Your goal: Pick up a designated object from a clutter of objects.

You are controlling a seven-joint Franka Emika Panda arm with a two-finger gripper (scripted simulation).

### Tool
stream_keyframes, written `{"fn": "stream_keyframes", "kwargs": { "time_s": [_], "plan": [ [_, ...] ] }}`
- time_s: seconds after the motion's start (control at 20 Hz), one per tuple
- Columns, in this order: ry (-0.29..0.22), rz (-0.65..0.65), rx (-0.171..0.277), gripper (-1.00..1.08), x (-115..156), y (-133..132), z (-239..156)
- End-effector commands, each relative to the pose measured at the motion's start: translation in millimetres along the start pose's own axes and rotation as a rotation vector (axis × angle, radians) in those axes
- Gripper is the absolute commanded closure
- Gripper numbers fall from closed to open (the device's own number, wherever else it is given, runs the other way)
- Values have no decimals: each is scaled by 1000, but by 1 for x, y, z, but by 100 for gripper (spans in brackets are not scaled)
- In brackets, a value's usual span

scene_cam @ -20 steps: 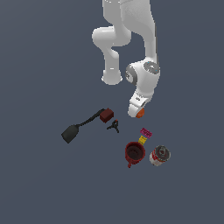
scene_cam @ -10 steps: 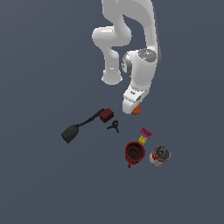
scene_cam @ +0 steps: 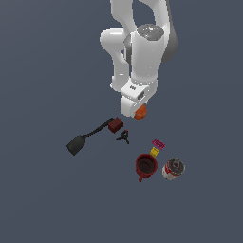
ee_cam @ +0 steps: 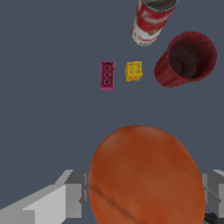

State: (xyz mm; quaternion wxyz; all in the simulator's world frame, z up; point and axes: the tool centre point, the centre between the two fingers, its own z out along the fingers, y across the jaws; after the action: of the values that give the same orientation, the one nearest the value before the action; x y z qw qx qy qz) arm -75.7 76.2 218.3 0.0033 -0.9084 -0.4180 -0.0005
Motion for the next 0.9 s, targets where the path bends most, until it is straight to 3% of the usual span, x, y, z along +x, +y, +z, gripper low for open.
{"fn": "stream_keyframes", "kwargs": {
  "time_s": [0.0, 0.85],
  "plan": [
    [1, -1, 0, 108, -5, 16, -24],
    [-3, 2, -4, 108, -29, 119, -166]
  ]
}}
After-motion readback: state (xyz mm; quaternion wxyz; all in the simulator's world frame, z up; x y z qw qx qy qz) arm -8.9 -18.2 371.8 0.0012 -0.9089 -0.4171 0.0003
